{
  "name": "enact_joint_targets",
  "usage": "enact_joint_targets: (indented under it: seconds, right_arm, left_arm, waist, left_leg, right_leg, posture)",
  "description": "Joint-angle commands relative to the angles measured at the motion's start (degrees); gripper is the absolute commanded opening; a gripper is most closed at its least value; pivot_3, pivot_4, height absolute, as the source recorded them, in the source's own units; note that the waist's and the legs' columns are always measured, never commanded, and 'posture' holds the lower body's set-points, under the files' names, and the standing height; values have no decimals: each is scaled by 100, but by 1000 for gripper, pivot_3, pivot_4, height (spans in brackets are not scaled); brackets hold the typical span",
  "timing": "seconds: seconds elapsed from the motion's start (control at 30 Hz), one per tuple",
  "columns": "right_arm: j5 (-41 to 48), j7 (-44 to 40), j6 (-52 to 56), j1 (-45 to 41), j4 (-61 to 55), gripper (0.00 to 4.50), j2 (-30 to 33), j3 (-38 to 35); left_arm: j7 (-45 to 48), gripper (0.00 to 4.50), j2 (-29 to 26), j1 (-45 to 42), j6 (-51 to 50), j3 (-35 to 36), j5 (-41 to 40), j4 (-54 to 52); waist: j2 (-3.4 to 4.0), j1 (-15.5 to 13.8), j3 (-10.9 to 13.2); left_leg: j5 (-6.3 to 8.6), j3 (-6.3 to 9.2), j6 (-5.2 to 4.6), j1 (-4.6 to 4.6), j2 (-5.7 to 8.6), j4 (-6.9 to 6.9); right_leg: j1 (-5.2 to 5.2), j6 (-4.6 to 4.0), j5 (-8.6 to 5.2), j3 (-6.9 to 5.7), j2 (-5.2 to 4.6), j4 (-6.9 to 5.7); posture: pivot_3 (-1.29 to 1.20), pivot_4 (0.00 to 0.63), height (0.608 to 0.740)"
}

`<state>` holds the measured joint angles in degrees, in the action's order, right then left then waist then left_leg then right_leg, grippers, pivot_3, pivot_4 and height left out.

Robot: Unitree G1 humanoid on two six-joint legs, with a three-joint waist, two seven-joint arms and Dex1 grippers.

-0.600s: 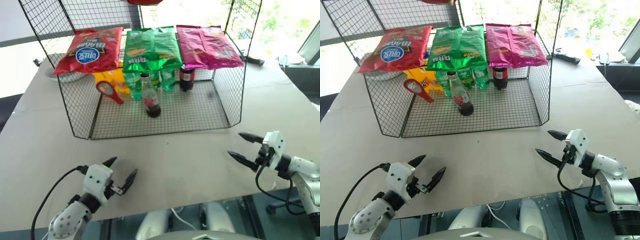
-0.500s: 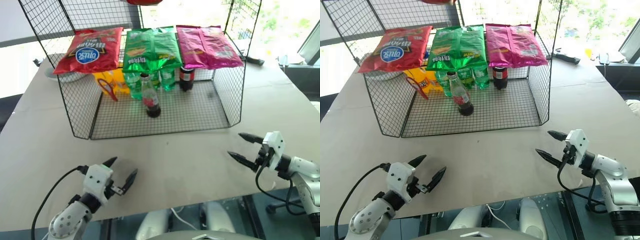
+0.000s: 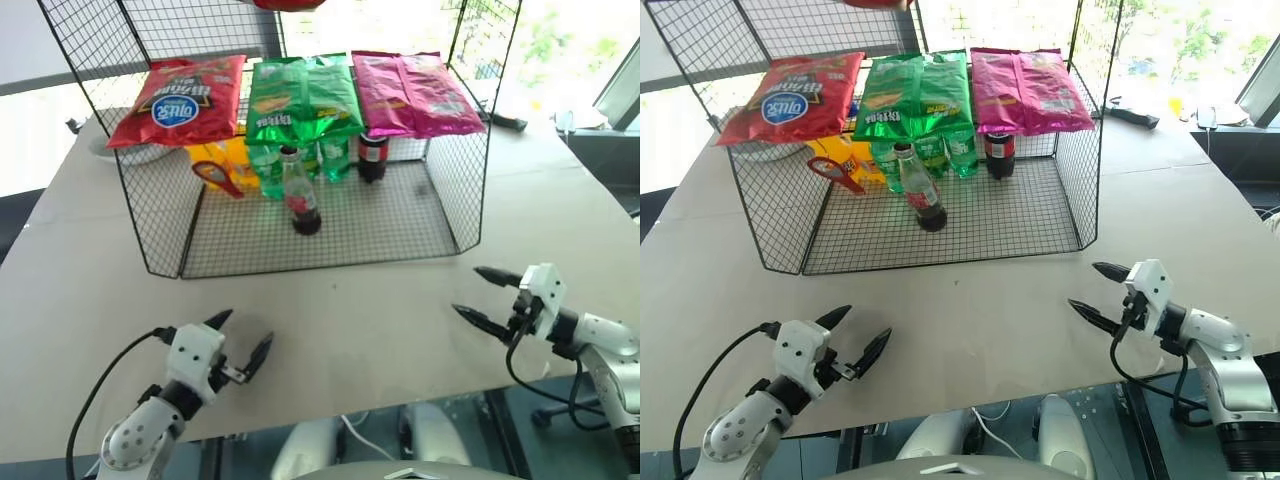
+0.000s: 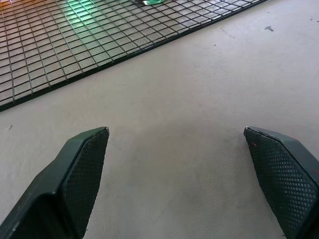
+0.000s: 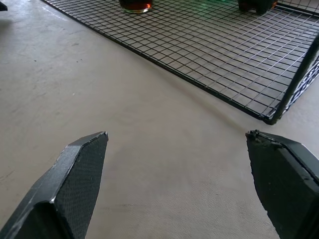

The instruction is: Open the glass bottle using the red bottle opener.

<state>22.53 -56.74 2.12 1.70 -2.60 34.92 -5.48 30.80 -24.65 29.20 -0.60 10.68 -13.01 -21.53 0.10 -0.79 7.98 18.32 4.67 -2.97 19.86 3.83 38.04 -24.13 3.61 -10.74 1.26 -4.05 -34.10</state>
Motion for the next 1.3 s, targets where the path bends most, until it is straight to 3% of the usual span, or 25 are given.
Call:
enact_joint_targets:
  seconds: [0.03,0.5,0.8,1.03,1.3]
  right_arm:
    - [-2,62,-106,-4,-261,4463,-20,-67]
    - [-136,-124,-190,249,-974,4463,-14,347]
    - [1288,1178,1657,-1037,-2837,4463,-742,583]
    - [1415,1493,2057,-1639,-3101,4463,-962,824]
    - [1308,1630,2062,-1827,-3109,4463,-1146,1050]
  left_arm:
    - [-3,4500,-11,-11,129,95,21,35]
    - [-111,4500,92,-495,93,412,-359,121]
    - [-1255,4500,352,-2451,-419,880,-568,330]
    - [-1485,4500,276,-3771,-502,777,-397,1115]
    - [-1463,4500,325,-4529,-226,596,-190,1929]
  waist:
    - [0,0,0]
    - [-3,0,3]
    - [-35,-2,24]
    - [-37,-4,23]
    - [-38,2,24]
  left_leg:
    - [0,0,0,0,0,4]
    - [-1,2,2,-7,0,30]
    - [-19,28,32,-9,2,44]
    - [-23,47,38,11,18,42]
    - [-23,47,37,12,20,37]
  right_leg:
    - [1,0,0,0,0,-1]
    - [4,-1,-1,-2,1,-45]
    - [5,-3,3,-22,7,-72]
    - [-12,-10,6,-36,20,-73]
    - [-16,-10,6,-34,21,-70]
  posture:
    - [0,150,734]
    - [0,150,734]
    - [0,150,734]
    - [0,150,734]
    - [0,150,734]
